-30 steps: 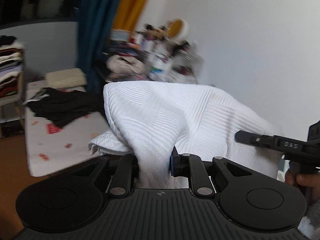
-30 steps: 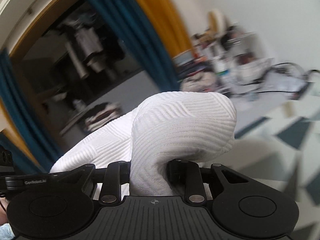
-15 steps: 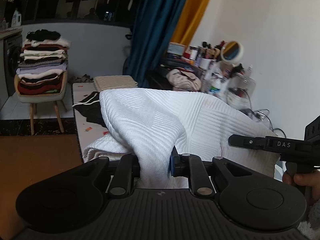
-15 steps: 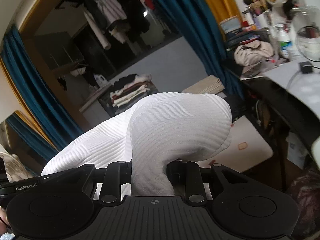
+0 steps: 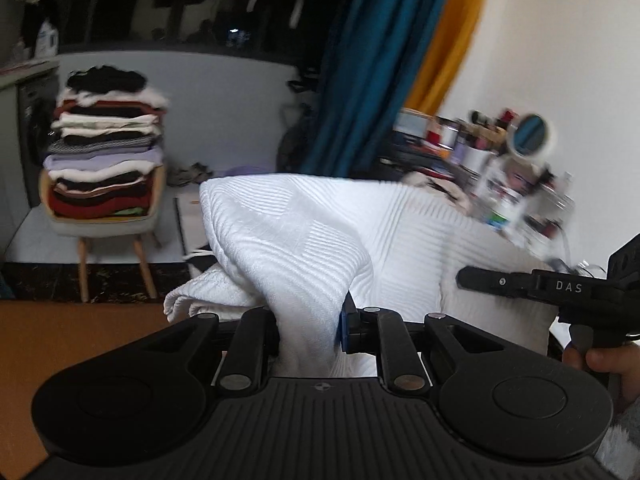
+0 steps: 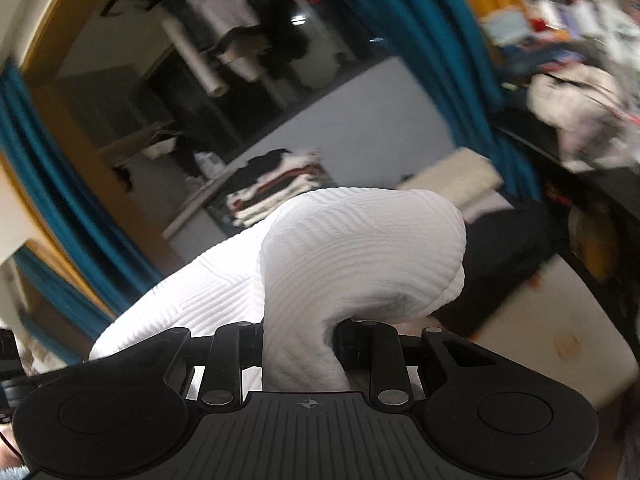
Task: Fold clothes
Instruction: 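Carry the folded sweater with both grippers toward the chair of stacked clothes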
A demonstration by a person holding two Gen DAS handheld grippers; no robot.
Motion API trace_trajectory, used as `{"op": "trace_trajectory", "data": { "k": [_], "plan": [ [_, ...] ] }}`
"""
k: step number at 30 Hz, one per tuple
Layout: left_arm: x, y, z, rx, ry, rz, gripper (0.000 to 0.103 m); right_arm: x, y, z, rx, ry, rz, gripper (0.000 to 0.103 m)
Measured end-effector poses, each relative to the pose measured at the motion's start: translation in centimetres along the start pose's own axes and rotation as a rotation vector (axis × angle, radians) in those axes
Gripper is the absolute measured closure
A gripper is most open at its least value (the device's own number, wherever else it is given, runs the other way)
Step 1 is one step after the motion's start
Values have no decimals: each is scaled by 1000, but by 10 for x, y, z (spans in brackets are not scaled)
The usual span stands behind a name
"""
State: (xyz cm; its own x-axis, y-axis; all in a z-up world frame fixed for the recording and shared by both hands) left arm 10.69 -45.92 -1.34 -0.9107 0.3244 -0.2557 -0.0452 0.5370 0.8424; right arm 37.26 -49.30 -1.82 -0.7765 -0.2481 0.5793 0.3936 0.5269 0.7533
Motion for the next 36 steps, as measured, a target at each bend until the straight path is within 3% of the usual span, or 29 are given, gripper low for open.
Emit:
{"op": "trace_trajectory", "data": {
  "k": [5,10,17,20,23,29,36],
  "plan": [
    [69,26,30,-13,19,-19,86,28,19,100,20,29,-33,79],
    [180,51,65,7,22,-84,87,63,25,210,66,20,-41,79],
    [331,133,78,14,50,-37,87,164,34,373,100,17,-1,79],
    [375,170,85,-23,46,-2,87,195,46,427,69,34,21,79],
    [405,196,97,-68,40,-36,87,217,61,471,34,43,18,79],
    [467,226,142,-79,60,-101,87,229,98,564,18,59,-18,79],
    [529,306,213,-149,139,2,87,205,153,703,15,152,52,79]
  ]
}}
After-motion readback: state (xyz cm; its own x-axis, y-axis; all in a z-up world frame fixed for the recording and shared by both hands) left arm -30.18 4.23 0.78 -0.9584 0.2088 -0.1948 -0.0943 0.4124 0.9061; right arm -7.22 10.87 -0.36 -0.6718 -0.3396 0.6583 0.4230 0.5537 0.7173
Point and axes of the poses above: each gripper's, at about its wrist camera, not at the fingertips, and z roughly the way its jaws point, x to its left, y to its top, the point moved 7 cm from there along z, roughly the way its jaws point, and after that the axes turned 4 degrees about -x, right-handed, at the moved point
